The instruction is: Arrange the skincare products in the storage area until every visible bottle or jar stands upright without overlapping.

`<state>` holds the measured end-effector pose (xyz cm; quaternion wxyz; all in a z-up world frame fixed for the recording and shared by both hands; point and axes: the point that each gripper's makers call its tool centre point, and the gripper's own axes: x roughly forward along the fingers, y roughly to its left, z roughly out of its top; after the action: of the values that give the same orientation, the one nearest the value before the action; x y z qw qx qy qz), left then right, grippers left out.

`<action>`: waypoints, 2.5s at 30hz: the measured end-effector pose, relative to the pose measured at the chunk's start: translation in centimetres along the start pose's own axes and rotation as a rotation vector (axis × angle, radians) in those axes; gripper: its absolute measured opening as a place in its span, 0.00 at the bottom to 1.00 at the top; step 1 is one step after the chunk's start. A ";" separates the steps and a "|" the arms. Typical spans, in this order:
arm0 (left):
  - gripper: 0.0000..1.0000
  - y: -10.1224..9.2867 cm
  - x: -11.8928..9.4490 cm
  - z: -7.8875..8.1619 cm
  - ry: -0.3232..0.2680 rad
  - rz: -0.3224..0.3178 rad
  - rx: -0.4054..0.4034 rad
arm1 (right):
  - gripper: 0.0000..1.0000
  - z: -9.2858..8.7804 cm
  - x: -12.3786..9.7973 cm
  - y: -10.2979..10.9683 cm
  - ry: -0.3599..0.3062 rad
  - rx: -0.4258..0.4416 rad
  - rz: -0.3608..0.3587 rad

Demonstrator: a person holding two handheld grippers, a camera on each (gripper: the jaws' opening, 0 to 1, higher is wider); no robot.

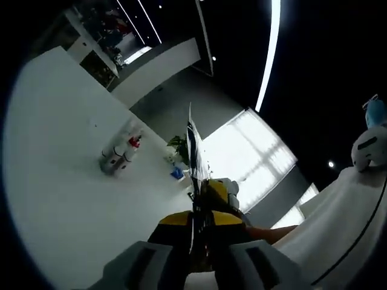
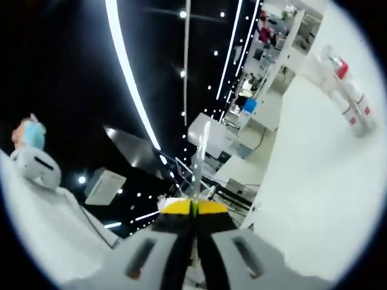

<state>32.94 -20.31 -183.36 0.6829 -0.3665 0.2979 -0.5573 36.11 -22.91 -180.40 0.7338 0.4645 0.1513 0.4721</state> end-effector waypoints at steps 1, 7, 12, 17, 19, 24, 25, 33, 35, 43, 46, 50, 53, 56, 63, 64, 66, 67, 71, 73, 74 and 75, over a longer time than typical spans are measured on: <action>0.08 0.0 0.0 0.1 -0.001 0.000 0.002 | 0.00 0.0 0.1 0.1 0.001 -0.003 0.002; 0.02 -0.3 -0.2 0.2 0.004 -0.034 0.011 | 0.00 0.1 0.3 0.1 0.009 -0.026 0.003; 0.01 -0.6 -0.2 0.5 0.006 -0.064 -0.008 | 0.02 0.4 0.4 0.3 0.020 -0.007 0.029; 0.01 -1.0 -0.2 -0.2 0.048 -0.079 0.011 | 0.10 1.6 1.0 0.9 0.002 -0.012 0.057; 0.01 -1.1 -0.1 -0.7 0.069 -0.082 0.014 | 0.11 2.0 1.2 0.9 0.005 -0.022 0.052; 0.01 -1.6 0.4 -1.6 0.121 -0.105 0.023 | 0.11 2.6 1.7 0.7 0.031 -0.071 0.027; 0.01 -1.6 0.5 -1.7 0.133 -0.108 0.027 | 0.09 2.6 1.8 0.6 0.040 -0.074 0.019; 0.02 -1.3 0.9 -0.9 0.099 -0.095 0.035 | 0.00 3.4 2.2 0.8 0.056 -0.100 0.005; 0.04 -1.2 0.9 -0.7 0.087 -0.089 0.040 | 0.00 3.5 2.3 0.9 0.055 -0.088 0.006; 0.18 -0.9 1.1 -0.9 0.099 -0.078 0.025 | 0.00 3.8 2.5 1.7 0.073 -0.060 0.035; 0.20 -0.9 1.1 -1.2 0.106 -0.080 0.019 | 0.00 3.9 2.6 2.2 0.073 -0.055 0.051; 0.23 -1.0 1.1 -1.3 0.112 -0.085 0.014 | 0.00 3.8 2.8 2.9 0.083 -0.051 0.082; 0.36 -0.3 1.1 -1.2 0.116 -0.054 0.056 | 0.00 3.8 3.0 3.6 0.094 -0.037 0.112; 0.45 -0.1 1.0 -0.5 0.092 -0.038 0.079 | 0.00 3.8 3.1 3.7 0.099 -0.030 0.119; 0.39 -1.8 1.2 -1.1 0.139 -0.112 0.180 | 0.00 3.5 3.5 3.5 0.107 -0.019 0.114; 0.36 -1.9 1.3 -1.3 0.148 -0.115 0.185 | 0.00 3.5 3.6 3.6 0.107 -0.015 0.116; 0.24 -2.3 1.5 -2.0 0.175 -0.145 0.191 | 0.00 3.4 3.8 3.6 0.111 -0.016 0.118; 0.21 -2.5 1.6 -2.1 0.179 -0.155 0.180 | 0.00 3.4 3.8 3.7 0.113 -0.015 0.119; 0.12 -2.9 2.0 -2.2 0.190 -0.174 0.143 | 0.00 3.4 3.8 3.7 0.112 -0.014 0.121; 0.04 -2.5 2.0 -2.5 0.215 -0.151 0.118 | 0.00 3.5 3.9 3.7 0.108 -0.019 0.122; 0.03 -2.2 2.0 -2.6 0.223 -0.136 0.109 | 0.00 3.6 4.0 3.8 0.106 -0.024 0.122; 0.03 -2.1 2.0 -2.5 0.220 -0.137 0.112 | 0.00 3.5 4.0 3.8 0.110 -0.027 0.122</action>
<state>30.11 -22.93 -182.99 0.6259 -0.2842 0.3135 -0.6552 38.40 -21.01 -174.58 0.7005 0.4362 0.1562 0.5427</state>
